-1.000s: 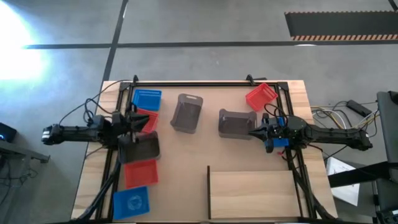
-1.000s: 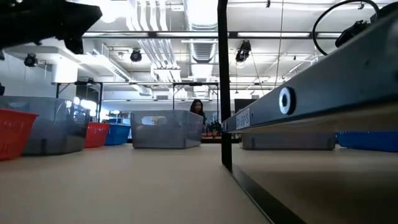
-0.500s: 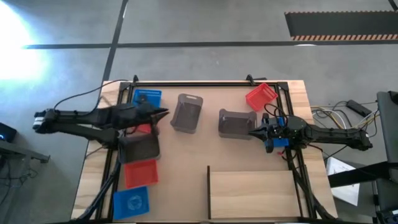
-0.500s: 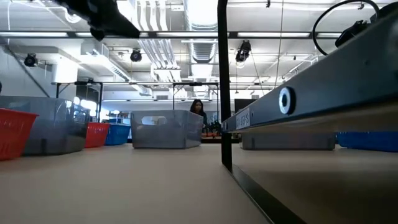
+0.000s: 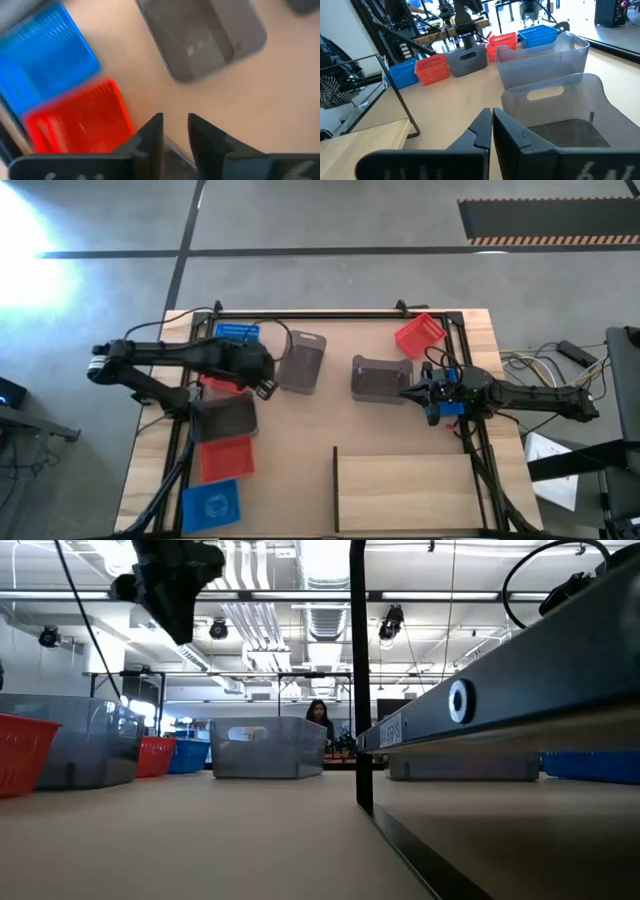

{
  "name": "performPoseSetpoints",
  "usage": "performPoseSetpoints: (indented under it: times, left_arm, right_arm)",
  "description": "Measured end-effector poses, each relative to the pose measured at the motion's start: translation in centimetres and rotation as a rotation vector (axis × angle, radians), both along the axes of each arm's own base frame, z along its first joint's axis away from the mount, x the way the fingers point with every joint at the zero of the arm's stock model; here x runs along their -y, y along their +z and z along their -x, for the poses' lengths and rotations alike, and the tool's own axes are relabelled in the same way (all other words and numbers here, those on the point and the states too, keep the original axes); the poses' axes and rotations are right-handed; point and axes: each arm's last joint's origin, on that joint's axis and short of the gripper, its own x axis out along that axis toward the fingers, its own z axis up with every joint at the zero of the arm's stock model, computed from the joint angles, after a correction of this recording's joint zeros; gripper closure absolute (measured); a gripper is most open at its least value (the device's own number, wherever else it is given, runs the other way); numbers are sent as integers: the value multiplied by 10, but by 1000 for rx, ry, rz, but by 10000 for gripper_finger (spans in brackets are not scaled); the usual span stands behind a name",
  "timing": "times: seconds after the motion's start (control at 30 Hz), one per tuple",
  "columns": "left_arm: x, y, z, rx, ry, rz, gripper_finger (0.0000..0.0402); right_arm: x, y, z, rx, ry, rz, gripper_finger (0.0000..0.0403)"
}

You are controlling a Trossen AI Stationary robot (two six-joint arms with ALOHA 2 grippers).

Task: Stack baskets on shelf by color
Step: Put the left black bin on the shelf

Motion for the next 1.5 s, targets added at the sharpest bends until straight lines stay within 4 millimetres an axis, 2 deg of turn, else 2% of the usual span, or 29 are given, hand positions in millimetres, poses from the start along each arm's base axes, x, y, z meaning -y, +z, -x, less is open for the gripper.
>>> performPoseSetpoints:
  times: [0.13,0.3,0.4,0.5,0.7,1.03,1.17,1.37,1.5]
  left_arm:
    - [6,-19,-9,-43,99,136,247]
    - [16,-41,-13,-103,229,185,170]
    - [21,-53,-14,-129,299,188,148]
    - [26,-69,-15,-180,364,197,146]
    - [31,-93,-24,-231,425,192,166]
    - [31,-127,-35,-340,419,211,231]
    - [32,-126,-40,-346,373,222,279]
    - [37,-114,-45,-291,282,249,380]
    - [47,-101,-54,-198,183,276,394]
  right_arm:
    - [0,0,0,0,0,0,394]
    - [0,0,0,0,0,0,394]
    - [0,0,0,0,0,0,394]
    - [0,0,0,0,0,0,394]
    - [0,0,0,0,0,0,394]
    - [0,0,0,0,0,0,394]
    - [0,0,0,0,0,0,394]
    - [0,0,0,0,0,0,394]
    - [0,0,0,0,0,0,394]
